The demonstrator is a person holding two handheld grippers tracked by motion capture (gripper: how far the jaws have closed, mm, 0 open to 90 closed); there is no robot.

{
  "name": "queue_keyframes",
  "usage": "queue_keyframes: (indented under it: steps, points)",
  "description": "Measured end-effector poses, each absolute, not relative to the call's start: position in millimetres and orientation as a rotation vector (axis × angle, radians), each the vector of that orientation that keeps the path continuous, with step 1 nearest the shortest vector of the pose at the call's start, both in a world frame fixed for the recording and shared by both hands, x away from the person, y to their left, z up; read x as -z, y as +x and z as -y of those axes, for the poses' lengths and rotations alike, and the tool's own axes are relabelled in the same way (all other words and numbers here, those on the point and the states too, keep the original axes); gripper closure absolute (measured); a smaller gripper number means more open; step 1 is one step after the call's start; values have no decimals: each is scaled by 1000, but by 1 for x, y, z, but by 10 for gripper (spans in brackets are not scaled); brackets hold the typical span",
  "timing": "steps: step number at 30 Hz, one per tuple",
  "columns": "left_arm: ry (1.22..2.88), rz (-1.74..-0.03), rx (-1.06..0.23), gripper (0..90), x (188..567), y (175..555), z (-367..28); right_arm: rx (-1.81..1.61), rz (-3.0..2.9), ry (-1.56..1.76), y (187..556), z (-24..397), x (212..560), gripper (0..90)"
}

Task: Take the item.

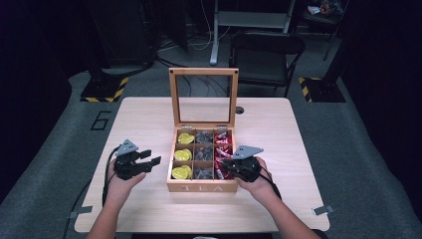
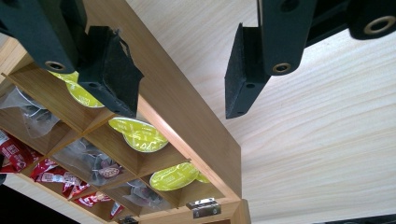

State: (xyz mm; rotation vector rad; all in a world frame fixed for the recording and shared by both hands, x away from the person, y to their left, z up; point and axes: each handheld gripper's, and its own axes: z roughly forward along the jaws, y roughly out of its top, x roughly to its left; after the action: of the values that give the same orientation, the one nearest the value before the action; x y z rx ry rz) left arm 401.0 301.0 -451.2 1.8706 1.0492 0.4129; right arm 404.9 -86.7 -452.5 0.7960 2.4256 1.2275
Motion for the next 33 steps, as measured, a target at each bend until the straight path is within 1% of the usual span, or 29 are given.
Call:
queue_keyframes:
  steps: [17, 33]
  points:
    - [1868, -1053, -413, 456, 451, 401, -301, -1285, -2404, 828, 412, 92, 444, 828]
    - [1872, -1049, -415, 455, 451, 401, -301, -1321, -2337, 839, 415, 106, 424, 828]
